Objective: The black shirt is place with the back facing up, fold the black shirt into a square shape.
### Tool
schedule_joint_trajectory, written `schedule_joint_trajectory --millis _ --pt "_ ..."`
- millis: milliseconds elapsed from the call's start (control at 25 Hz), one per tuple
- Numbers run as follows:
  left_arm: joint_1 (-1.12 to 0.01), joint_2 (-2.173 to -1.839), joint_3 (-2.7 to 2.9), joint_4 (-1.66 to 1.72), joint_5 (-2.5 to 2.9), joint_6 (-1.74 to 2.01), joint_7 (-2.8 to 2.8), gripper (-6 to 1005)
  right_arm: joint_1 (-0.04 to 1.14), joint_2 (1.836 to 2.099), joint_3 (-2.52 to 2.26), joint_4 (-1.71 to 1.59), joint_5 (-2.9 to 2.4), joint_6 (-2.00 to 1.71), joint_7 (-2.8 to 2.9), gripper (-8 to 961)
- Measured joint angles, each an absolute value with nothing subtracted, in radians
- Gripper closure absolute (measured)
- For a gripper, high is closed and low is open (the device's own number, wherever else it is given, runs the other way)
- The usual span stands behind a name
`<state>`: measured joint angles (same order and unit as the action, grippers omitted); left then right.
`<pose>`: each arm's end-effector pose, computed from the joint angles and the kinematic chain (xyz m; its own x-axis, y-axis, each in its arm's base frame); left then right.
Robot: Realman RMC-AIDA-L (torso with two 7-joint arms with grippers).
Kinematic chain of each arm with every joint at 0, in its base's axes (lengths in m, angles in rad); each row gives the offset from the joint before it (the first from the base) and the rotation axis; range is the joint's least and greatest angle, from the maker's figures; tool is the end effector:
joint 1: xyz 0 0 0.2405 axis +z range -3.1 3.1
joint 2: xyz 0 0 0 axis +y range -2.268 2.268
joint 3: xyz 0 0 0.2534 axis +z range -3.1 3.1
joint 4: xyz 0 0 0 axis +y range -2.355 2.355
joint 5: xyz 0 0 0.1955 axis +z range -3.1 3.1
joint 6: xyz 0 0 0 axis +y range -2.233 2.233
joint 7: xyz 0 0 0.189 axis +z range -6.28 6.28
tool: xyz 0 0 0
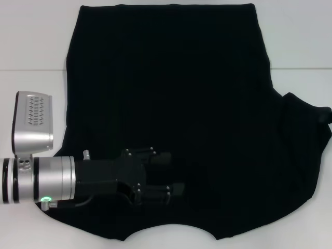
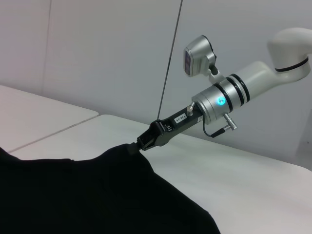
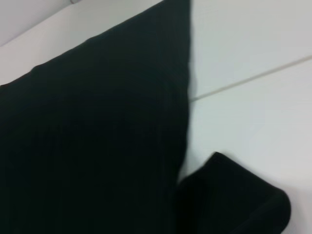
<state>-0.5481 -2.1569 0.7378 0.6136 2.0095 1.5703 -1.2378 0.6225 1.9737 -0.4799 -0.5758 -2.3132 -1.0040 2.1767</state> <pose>-0.2064 0.3114 -0.0806 0.8233 0.2484 0.5104 0.3299 -0.9411 -0.0741 0.3423 0.4145 0.0287 0.2363 -0.7271 -0.6446 -0.9595 -0.0700 -0.2728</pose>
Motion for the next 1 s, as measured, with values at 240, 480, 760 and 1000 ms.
schedule_joint_trajectory --millis 240,480,760,1000 --pt "-0.550 -2.155 0.738 0.616 2.010 1.568 -1.238 195 0.674 1.992 -0.497 -0.572 -2.313 -1.010 2.177 932" --pt "-0.551 -2.154 0.736 0.618 2.010 1.568 -1.238 194 0.724 2.012 -0.620 -0.572 -2.313 -1.060 2.168 918" --pt "-0.549 -2.154 0.735 0.621 2.010 1.566 -1.254 195 0.744 2.030 -0.710 -0.575 -2.318 -1.093 2.176 902" --pt "-0.548 -2.154 0.735 0.621 2.010 1.566 -1.254 194 0.755 2.033 -0.713 -0.570 -2.318 -1.094 2.179 888"
